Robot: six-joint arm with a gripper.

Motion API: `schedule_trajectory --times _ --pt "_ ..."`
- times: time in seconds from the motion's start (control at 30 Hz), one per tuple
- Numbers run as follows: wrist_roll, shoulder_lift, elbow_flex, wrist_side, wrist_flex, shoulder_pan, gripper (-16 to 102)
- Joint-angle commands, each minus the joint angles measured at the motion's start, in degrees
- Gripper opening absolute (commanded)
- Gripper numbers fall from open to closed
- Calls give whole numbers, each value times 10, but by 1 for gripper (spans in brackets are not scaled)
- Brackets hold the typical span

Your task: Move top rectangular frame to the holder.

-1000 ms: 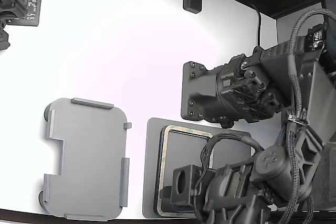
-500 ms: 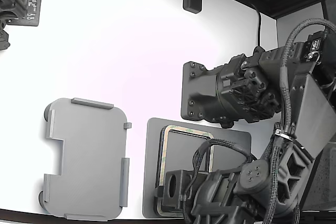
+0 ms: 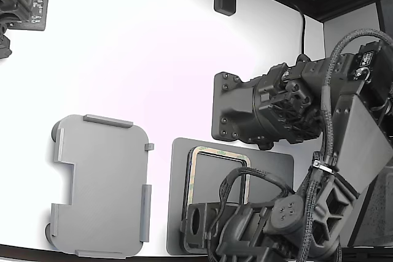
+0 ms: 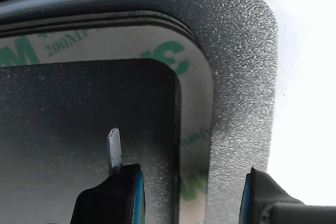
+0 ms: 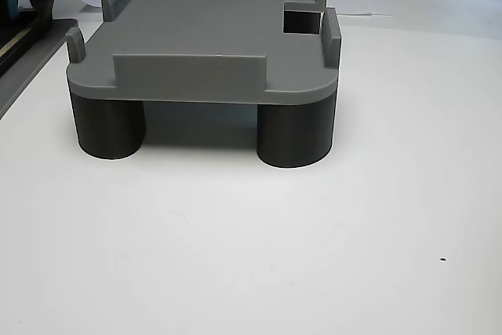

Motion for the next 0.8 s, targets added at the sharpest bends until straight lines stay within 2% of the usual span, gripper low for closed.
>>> schedule_trajectory --times 0.0,0.57,0.77 --pt "-8 6 -18 11 1 -5 70" --pt "-12 -14 -35 23 2 -5 39" --pt "-7 -18 -33 24 -1 -5 33"
